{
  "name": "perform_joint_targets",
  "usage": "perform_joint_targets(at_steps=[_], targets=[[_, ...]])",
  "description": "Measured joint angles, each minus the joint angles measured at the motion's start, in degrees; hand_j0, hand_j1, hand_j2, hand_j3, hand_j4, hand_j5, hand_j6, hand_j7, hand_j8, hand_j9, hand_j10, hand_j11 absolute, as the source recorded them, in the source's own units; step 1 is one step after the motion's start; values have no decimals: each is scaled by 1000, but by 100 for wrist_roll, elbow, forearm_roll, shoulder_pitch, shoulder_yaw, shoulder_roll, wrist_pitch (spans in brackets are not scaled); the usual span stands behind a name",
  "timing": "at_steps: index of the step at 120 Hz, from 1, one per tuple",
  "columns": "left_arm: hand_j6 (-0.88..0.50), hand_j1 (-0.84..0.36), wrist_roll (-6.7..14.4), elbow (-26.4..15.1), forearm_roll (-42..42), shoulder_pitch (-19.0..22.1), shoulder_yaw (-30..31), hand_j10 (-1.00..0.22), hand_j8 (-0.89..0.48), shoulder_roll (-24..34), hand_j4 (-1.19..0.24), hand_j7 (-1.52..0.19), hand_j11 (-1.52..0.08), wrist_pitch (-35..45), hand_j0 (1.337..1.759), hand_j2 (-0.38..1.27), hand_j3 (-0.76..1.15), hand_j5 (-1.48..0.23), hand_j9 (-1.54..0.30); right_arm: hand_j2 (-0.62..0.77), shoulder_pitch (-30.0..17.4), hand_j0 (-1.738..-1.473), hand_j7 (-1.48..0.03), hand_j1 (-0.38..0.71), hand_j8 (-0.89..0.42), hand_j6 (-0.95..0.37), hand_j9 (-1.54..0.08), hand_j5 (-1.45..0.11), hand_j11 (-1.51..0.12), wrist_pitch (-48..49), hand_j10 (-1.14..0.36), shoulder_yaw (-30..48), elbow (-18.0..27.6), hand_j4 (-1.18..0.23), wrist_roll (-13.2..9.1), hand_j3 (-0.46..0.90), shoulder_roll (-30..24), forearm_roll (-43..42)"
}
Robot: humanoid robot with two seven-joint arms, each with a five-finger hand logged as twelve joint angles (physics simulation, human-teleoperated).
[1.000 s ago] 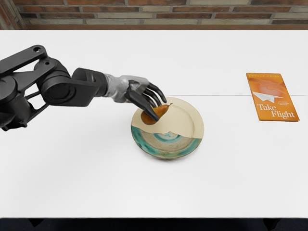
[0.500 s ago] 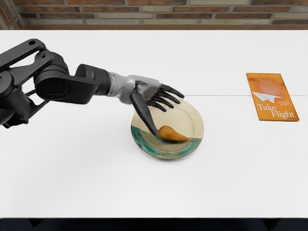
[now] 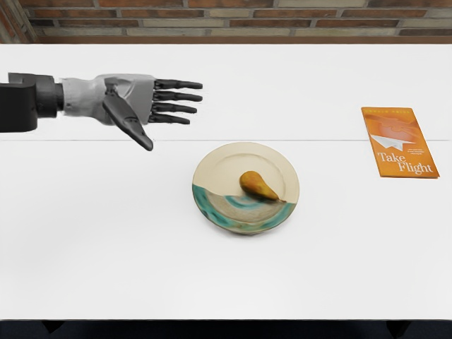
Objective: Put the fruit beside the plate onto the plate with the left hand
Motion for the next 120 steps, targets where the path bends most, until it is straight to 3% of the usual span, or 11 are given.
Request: perform_joint_targets(at_steps=[35,70,120], targets=[[-6,341,0,74,-326,308,2,-6,-6,939,-7,-9,-9,-5,1658,2,0,-9,-9,-3,0,-1658,-20,-331,-15,-15,-20,-20,-20,-2,-15,0,0,-15,0,0,0,0],[-3,344,0,590,-342,545,16,-4,-3,1609,-4,-6,-6,-7,1658,1,0,-6,-6,-3,0,-1658,-20,-331,-15,-15,-20,-20,-20,0,-15,0,0,-15,0,0,0,0],[-3,344,0,675,-302,591,31,-3,-3,1809,-3,-5,-5,-8,1658,0,0,-5,-5,-3,0,-1658,-20,-331,-15,-15,-20,-20,-20,0,-15,0,0,-15,0,0,0,0]])
